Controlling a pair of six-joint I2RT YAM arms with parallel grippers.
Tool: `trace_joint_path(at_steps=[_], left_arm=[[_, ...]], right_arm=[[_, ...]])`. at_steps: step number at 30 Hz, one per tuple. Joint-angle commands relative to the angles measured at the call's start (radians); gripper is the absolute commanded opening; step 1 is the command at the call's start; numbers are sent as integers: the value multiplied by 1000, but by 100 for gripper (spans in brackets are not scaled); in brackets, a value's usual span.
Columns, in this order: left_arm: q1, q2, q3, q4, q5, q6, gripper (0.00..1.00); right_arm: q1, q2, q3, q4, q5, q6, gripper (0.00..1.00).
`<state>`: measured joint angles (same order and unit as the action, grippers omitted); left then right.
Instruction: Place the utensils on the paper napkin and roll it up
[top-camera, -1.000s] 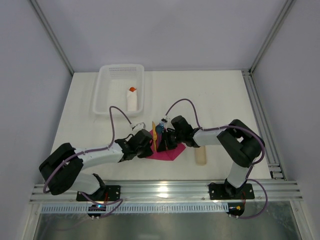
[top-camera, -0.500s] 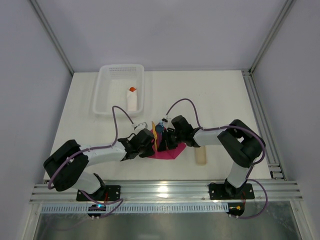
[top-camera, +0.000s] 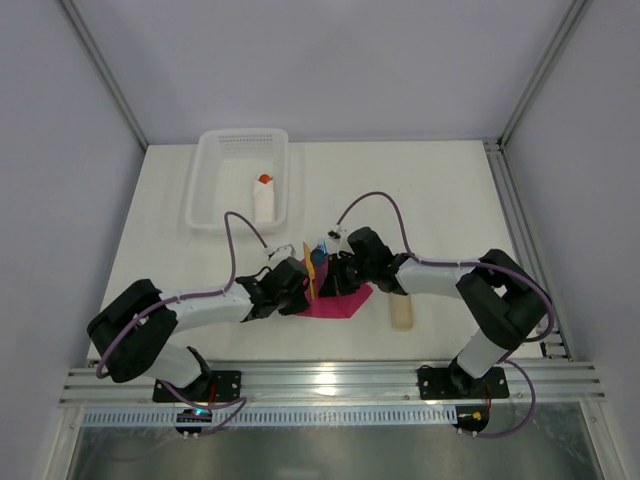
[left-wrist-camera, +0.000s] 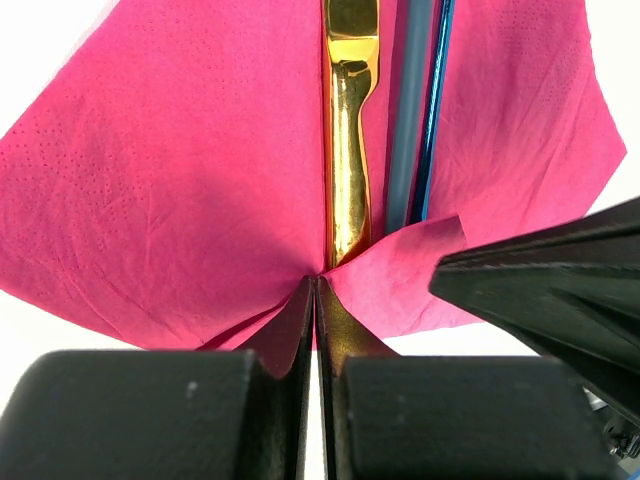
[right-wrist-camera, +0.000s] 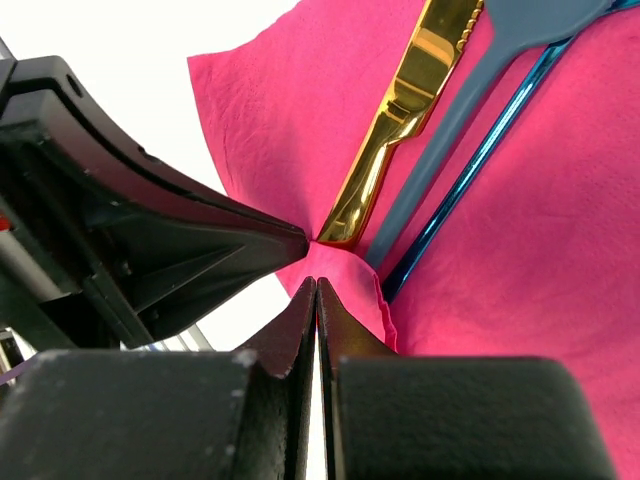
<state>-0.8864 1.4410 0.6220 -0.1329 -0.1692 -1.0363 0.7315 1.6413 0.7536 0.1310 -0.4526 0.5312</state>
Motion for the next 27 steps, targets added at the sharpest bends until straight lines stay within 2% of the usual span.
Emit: trace_joint_path(at_steps=[1, 16, 27], left_arm=[[-3, -4, -2, 1, -18, 10, 1], [-3, -73, -5, -13, -10, 18, 1], [-3, -54, 27, -13, -21, 25, 2]], right_arm=[[6, -55, -17, -24, 34, -23, 4], [6, -35, -56, 13, 35, -20, 4], [6, 15, -31, 19, 42, -22, 4]])
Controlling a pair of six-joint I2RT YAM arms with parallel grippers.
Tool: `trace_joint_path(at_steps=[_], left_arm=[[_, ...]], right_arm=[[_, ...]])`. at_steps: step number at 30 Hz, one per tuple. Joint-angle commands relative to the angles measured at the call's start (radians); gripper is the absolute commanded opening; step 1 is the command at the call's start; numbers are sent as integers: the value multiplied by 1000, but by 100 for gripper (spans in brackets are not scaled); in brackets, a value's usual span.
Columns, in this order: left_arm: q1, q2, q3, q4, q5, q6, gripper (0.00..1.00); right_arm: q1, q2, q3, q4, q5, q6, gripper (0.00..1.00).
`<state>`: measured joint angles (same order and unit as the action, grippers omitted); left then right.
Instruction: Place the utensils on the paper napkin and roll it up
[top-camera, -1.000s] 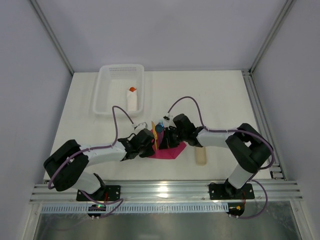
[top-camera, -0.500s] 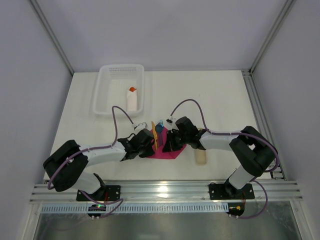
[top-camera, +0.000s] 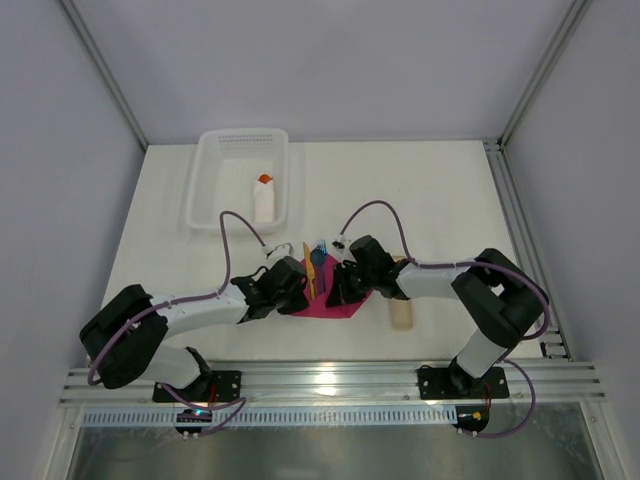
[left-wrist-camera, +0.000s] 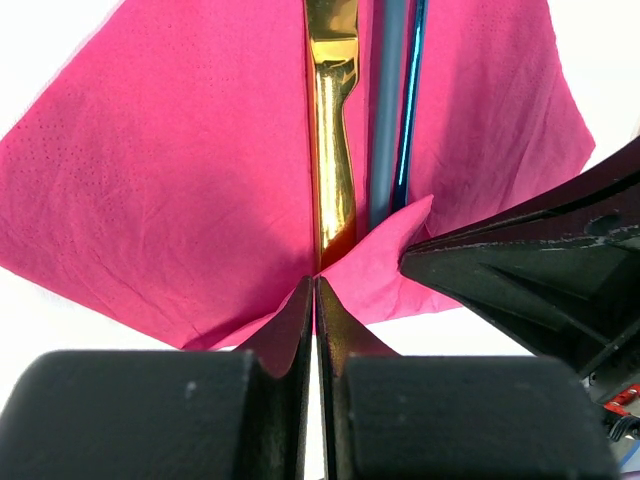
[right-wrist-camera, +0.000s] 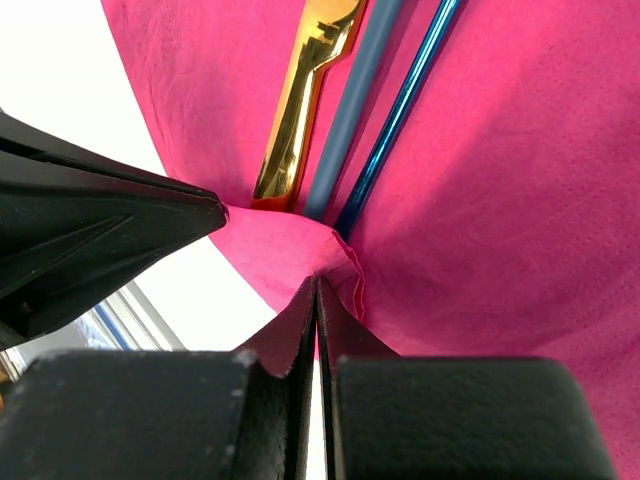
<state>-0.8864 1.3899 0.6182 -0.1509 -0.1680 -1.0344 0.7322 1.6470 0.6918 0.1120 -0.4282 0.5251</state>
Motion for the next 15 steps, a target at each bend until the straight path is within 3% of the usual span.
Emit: trace_joint_path(at_steps=[1, 9, 15], left_arm=[[-3, 3, 34, 1, -24, 23, 1], [-3, 66, 31, 27, -11, 17, 1], [-3, 2, 21, -2, -53, 16, 1]], right_arm=[[6, 14, 34, 41, 16, -14, 4], [6, 17, 43, 45, 8, -13, 4], [6, -12, 37, 37, 16, -17, 4]])
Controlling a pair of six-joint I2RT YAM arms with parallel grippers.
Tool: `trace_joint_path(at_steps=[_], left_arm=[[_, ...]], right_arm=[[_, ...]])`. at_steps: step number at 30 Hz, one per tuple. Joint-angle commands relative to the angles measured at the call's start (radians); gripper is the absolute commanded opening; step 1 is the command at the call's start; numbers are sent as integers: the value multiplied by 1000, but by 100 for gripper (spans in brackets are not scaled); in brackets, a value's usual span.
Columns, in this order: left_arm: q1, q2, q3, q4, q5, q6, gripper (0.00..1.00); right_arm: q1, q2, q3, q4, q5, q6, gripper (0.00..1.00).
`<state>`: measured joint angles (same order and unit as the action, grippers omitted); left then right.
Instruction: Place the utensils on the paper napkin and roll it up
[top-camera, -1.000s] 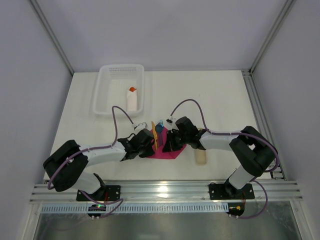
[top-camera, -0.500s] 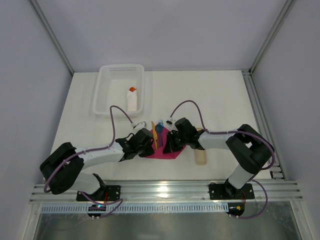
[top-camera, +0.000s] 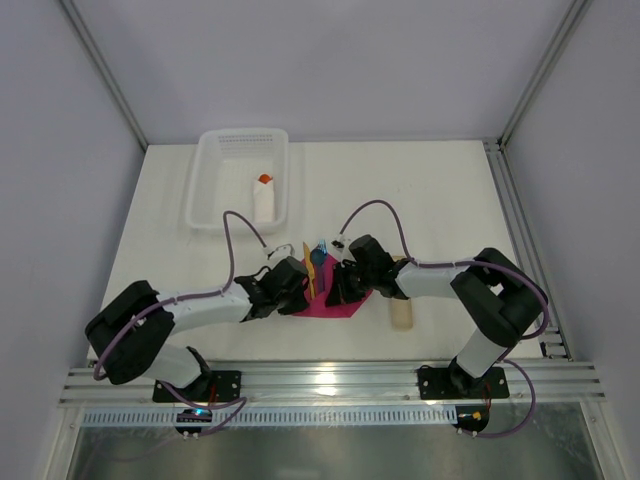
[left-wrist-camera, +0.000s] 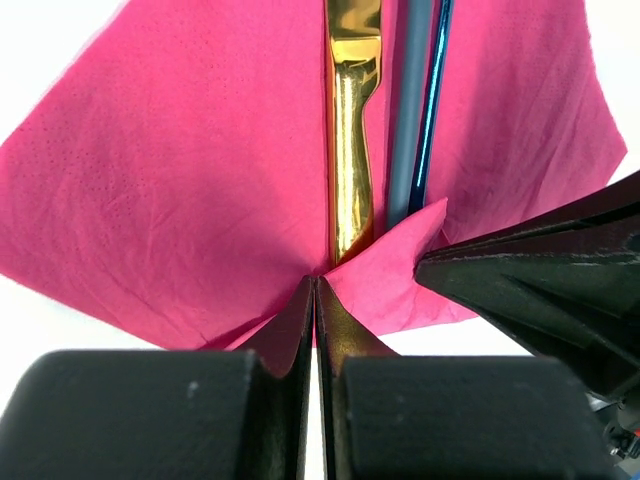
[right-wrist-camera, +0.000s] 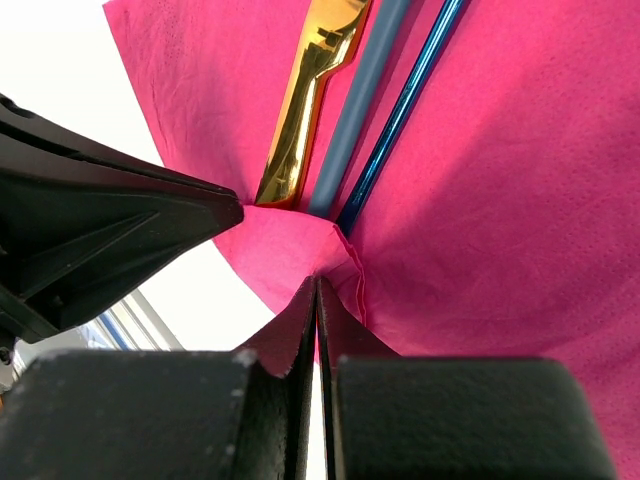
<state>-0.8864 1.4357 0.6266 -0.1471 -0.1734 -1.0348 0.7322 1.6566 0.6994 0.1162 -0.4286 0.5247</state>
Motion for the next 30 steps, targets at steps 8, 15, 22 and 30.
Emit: trace_joint_path(at_steps=[8, 15, 22, 30], left_arm=[[-3, -87, 15, -35, -54, 19, 1], [-3, -104, 8, 47, 26, 44, 1], [-3, -72, 27, 98, 63, 51, 2], [-3, 58, 53, 167, 107, 41, 1]], right_arm=[[6, -6, 40, 22, 27, -23, 4], [6, -41, 34, 7, 43, -23, 4], [6, -40, 48, -6, 57, -15, 4], [7, -46, 55, -13, 68, 6, 4]])
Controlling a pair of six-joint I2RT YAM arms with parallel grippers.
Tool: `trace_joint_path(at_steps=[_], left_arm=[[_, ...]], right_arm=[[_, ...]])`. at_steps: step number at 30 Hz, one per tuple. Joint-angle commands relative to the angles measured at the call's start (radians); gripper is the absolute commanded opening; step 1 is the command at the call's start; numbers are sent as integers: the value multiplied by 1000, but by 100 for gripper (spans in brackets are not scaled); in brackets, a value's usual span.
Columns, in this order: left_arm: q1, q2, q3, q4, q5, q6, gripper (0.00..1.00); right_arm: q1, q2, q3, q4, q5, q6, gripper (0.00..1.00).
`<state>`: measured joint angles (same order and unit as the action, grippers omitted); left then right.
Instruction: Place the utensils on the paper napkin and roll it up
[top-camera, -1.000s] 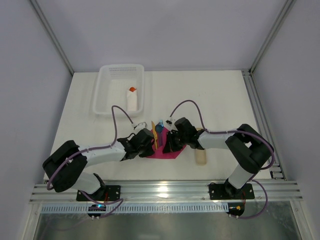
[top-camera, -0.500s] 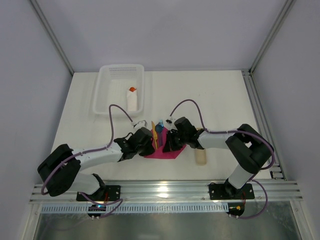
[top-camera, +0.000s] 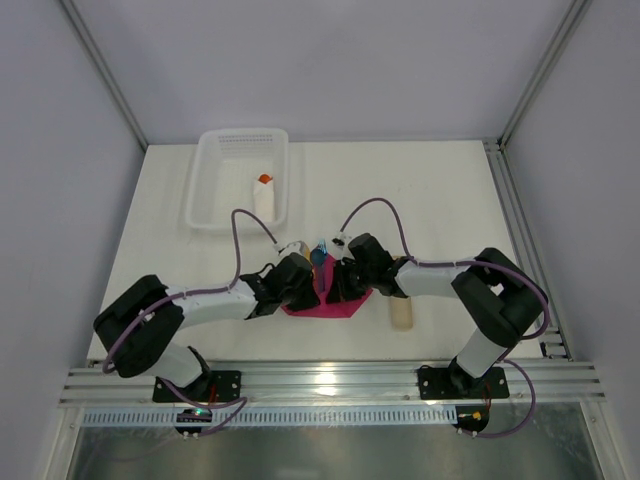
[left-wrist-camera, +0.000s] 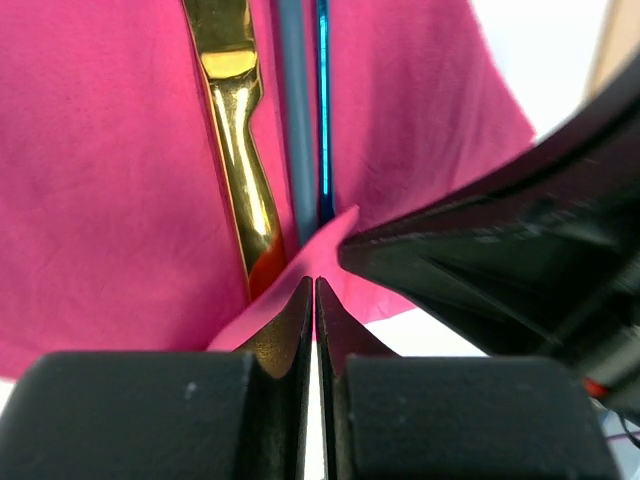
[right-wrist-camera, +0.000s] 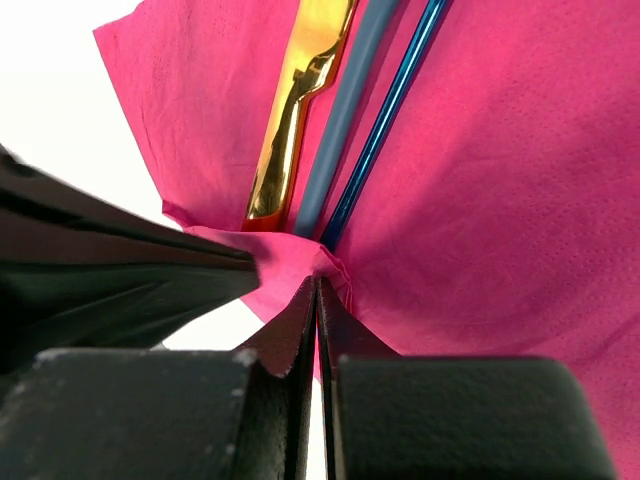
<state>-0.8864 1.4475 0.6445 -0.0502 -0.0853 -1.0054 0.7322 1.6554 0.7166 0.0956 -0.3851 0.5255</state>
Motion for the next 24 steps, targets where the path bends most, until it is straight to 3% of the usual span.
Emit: trace_joint_path(at_steps=[1, 16, 22, 24], left_arm=[[-3, 59, 40, 82, 21, 10, 1], [-5, 51, 55, 81, 38, 7, 1], [-19, 54, 69, 81, 48, 5, 1], [-19, 63, 72, 82, 52, 5, 1]], right_arm=[[6, -51, 40, -6, 31, 8, 4], [-59, -273, 20, -304, 284, -16, 5], [-158, -266, -12, -303, 261, -30, 15], [-169, -263, -16, -295, 249, -38, 27]])
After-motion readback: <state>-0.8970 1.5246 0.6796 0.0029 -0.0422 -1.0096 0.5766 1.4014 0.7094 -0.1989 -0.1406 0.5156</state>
